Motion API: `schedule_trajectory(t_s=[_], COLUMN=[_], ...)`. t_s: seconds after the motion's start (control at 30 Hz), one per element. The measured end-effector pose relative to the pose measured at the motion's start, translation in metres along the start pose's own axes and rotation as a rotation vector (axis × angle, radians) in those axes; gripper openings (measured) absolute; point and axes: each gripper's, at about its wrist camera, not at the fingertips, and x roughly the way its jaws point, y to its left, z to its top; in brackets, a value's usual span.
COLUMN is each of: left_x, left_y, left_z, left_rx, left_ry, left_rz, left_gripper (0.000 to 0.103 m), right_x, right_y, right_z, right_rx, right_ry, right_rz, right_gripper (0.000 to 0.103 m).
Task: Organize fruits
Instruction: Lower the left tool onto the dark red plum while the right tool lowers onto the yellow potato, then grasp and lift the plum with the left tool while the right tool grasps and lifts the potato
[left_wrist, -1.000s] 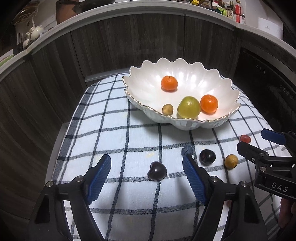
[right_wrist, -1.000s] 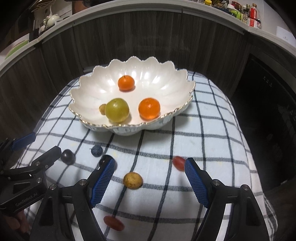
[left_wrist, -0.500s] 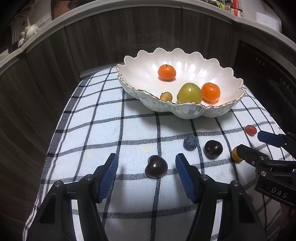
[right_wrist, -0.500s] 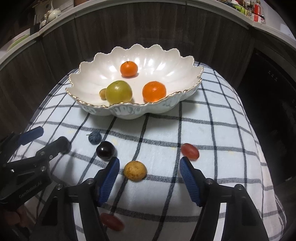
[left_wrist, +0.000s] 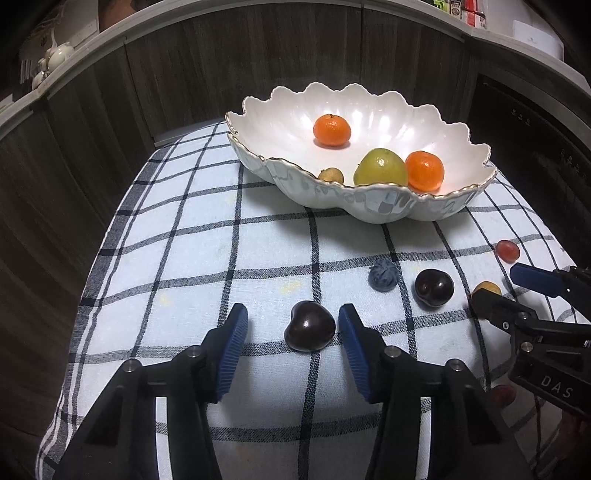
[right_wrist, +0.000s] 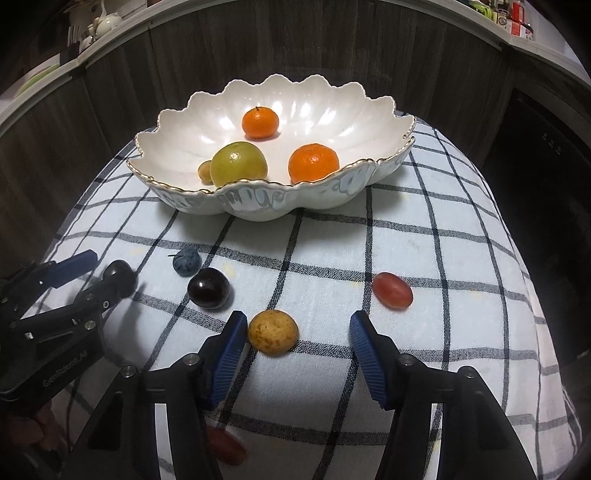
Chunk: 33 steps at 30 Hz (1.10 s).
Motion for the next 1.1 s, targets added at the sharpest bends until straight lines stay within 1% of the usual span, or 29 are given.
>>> schedule_trajectory(t_s=[0.13, 0.4, 0.57, 0.9, 1.1], left_x=[0.003, 0.006, 0.006, 0.003, -0.004], left_y=[-0.001, -0.006, -0.005, -0.006, -0.005], left_z=[-0.002, -0.004, -0.004, -0.003, -0.002], left_rx=[0.003, 0.013, 0.016, 0.013, 0.006], left_ry=[0.004, 0.014, 0.013, 0.035, 0.029], left_rz=[-0.012, -0.047, -0.05, -0.025, -0.023], left_gripper=[0.042, 0.028, 0.027, 0.027, 0.027], right_x=[0.0, 0.002, 0.003, 0.002, -0.003], right_y=[0.001, 0.005, 0.008, 0.006, 0.003], right_z=[-0.002, -0.002, -0.002, -0.001, 0.0], right_rx=[-0.005, -0.016, -0.031, -0.018, -0.01], right_ry=[-0.003, 0.003, 0.005, 0.006, -0.002], right_rz=[0.005, 0.037, 0.05, 0.056, 0.047], right_gripper=[0.055, 0.037, 0.03, 0.03, 0.03])
